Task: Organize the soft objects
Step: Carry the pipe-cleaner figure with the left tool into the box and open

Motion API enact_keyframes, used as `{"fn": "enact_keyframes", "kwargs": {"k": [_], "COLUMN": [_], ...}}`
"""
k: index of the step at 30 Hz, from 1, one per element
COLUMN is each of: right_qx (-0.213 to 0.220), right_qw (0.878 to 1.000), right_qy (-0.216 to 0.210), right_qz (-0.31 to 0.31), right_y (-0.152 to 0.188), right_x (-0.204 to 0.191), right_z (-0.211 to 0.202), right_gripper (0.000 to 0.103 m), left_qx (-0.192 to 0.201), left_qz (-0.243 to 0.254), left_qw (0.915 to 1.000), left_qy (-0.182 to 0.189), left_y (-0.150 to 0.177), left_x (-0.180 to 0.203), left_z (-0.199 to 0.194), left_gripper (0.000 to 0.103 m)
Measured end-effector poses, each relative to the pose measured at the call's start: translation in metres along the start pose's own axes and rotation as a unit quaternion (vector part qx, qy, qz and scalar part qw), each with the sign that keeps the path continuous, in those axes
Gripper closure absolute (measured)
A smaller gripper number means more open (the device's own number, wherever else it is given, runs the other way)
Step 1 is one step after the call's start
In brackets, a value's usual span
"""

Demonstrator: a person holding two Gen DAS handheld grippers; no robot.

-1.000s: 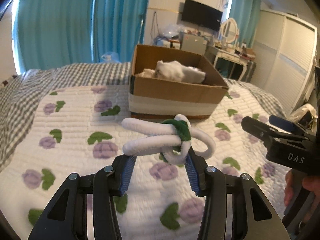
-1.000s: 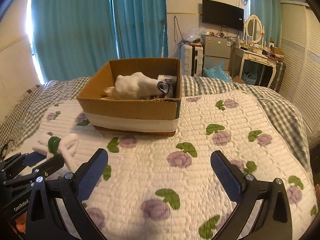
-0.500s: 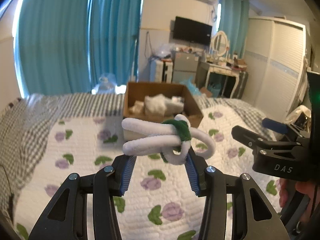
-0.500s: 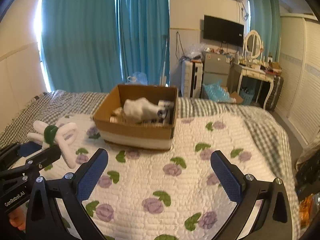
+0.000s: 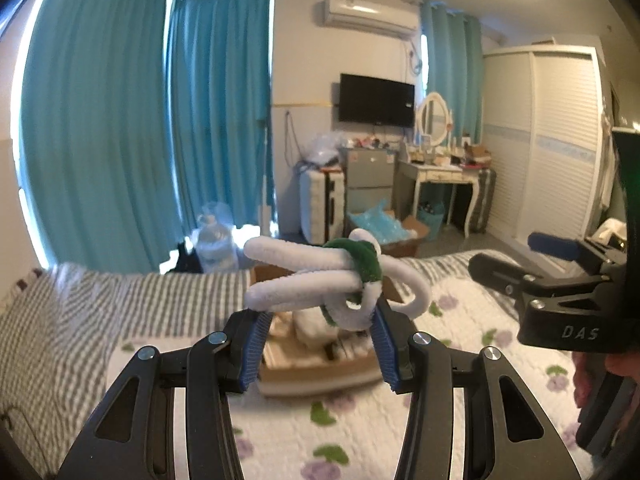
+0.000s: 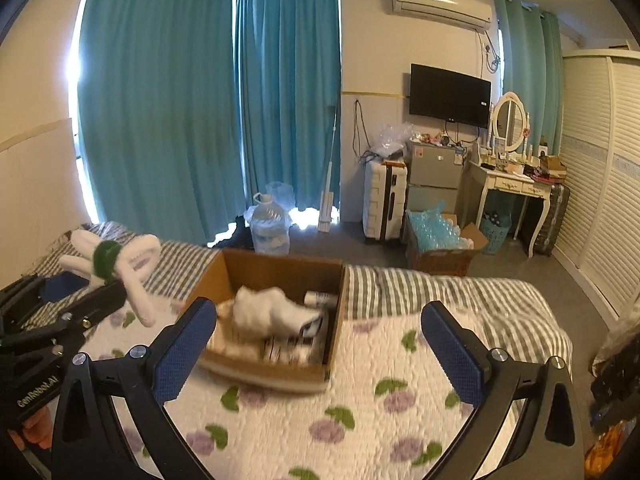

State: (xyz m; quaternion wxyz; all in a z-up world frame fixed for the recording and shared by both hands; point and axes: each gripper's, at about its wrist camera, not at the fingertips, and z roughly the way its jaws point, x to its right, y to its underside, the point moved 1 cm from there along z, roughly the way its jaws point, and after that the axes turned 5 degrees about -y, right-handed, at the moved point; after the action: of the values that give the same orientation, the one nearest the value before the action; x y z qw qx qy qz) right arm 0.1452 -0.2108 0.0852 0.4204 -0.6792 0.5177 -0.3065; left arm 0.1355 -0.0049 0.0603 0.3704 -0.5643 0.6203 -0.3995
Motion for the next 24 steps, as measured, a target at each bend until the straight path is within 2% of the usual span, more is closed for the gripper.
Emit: {"fn": "enact_keyframes", "kwargs": {"k": [6, 12, 14, 19, 21, 24], "right_qx": [-0.021, -0.052, -0.051, -0.058, -0.062, -0.061], "right_qw": [1.000, 0.999, 0.999, 0.998, 0.998, 0.998], "right_qy": [-0.004, 0.004, 0.009, 0.009, 0.005, 0.008], "right_qz": [-0.010, -0.012, -0.006, 0.000, 0.002, 0.004], "right_y": [-0.025, -0.024, -0.019, -0.002, 0.004, 0.008], "right_x": [0.007, 0.019, 0.024, 0.030, 0.034, 0.039], "right_z": [0.055, 0.123, 0.137, 0.174, 0.183, 0.187], "right_gripper": [0.000, 0.000, 0.000, 0.000, 0.000, 0.000], "left_qx": [-0.016, -0.050, -0.062, -0.071, -0.074, -0.064], "left_qz": [0.001, 0.000, -0.004, 0.003, 0.019, 0.022], "left_qw": [0.9998, 0.9987, 0.9980, 0.9972, 0.9964, 0.9966], "left_qy": [-0.007, -0.011, -0.008, -0.025, -0.039, -0.048], "left_y": [-0.017, -0.009, -0.002, 0.011, 0.014, 0.017], "left_x": [-0.002, -0.004, -0.005, 0.001, 0.008, 0.009], "left_z": [0.062, 0.127, 0.151, 0.190, 0.200, 0.202], "left_gripper": [0.057, 0.052, 0.050, 0.038, 0.019, 0.015]}}
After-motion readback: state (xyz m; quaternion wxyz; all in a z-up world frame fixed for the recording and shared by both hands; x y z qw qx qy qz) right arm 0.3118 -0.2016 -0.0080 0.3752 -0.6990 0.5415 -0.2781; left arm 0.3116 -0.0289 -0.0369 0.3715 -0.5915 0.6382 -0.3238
